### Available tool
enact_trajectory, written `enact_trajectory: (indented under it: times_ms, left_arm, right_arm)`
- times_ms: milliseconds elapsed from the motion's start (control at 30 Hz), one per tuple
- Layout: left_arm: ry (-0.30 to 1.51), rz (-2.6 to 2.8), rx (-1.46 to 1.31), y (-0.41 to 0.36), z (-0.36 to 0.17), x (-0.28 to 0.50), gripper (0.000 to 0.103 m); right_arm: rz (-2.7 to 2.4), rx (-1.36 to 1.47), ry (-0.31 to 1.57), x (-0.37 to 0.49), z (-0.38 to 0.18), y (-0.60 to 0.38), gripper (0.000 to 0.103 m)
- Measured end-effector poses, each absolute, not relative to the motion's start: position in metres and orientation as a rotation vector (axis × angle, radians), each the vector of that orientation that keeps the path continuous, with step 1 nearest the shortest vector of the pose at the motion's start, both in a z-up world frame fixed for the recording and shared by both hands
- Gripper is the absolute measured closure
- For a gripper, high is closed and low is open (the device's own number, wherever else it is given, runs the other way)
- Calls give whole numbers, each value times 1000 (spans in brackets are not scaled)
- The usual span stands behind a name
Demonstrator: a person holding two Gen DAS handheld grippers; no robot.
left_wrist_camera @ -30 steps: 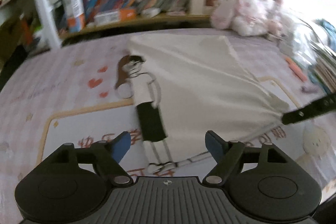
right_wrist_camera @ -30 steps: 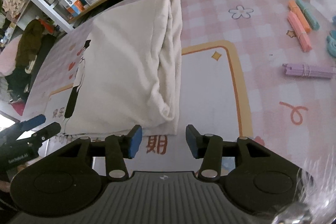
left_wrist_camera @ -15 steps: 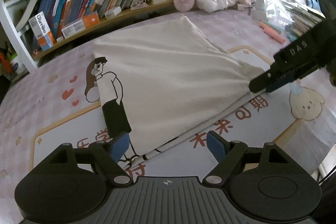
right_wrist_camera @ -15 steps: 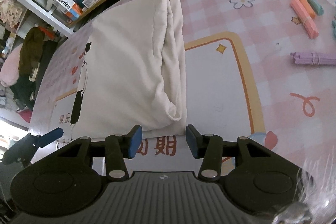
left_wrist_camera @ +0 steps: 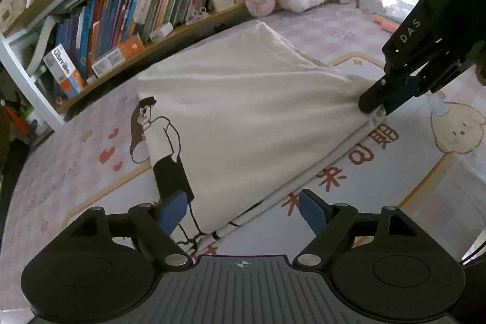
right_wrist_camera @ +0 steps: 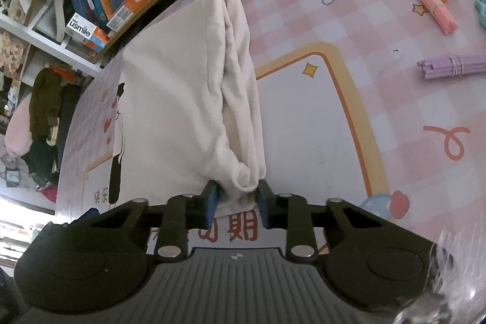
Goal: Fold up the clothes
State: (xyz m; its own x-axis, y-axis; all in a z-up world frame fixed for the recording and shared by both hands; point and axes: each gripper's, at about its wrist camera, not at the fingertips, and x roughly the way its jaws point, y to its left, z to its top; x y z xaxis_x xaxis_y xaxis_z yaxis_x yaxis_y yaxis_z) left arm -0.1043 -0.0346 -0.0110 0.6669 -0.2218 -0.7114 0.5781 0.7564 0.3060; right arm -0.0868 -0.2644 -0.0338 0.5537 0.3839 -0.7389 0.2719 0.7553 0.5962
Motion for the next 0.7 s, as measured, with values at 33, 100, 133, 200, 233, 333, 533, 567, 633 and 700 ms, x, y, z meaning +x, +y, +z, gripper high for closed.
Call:
enact_trajectory:
  times_ms: [33, 100, 133, 200, 233, 333, 533, 567, 633, 700]
  left_arm:
    - [700, -479, 556, -35, -12, -105, 20]
    - [685, -484, 571, -37, -13, -106, 20]
    - [676, -487, 579, -38, -14, -107, 20]
    - [663, -488, 591, -40, -15, -107, 20]
    - [658, -488, 596, -40, -16, -107, 20]
    - [652, -485, 603, -42, -19, -106, 20]
    - [630, -481, 626, -51, -26, -98, 20]
    - [624, -474, 630, -52, -27, -96, 20]
    - [617, -460, 634, -55, -29, -91, 20]
    - [615, -452, 634, -56, -31, -87, 20]
  right_arm:
    - [76, 764, 1005, -87, -36, -266, 83]
    - [78, 799, 1000, -89, -38, -270, 87]
    - [80, 813, 995, -89, -38, -271, 89]
    - [90, 828, 976, -91, -33, -272, 93]
    - [99, 832, 964, -91, -30, -272, 94]
    - [126, 851, 929, -90, -17, -272, 95]
    - [178, 868, 874, -80, 7, -269, 95]
    - [183, 866, 870, -78, 10, -268, 95]
    - [189, 860, 868, -76, 13, -268, 95]
    - [190, 851, 872, -75, 14, -267, 95]
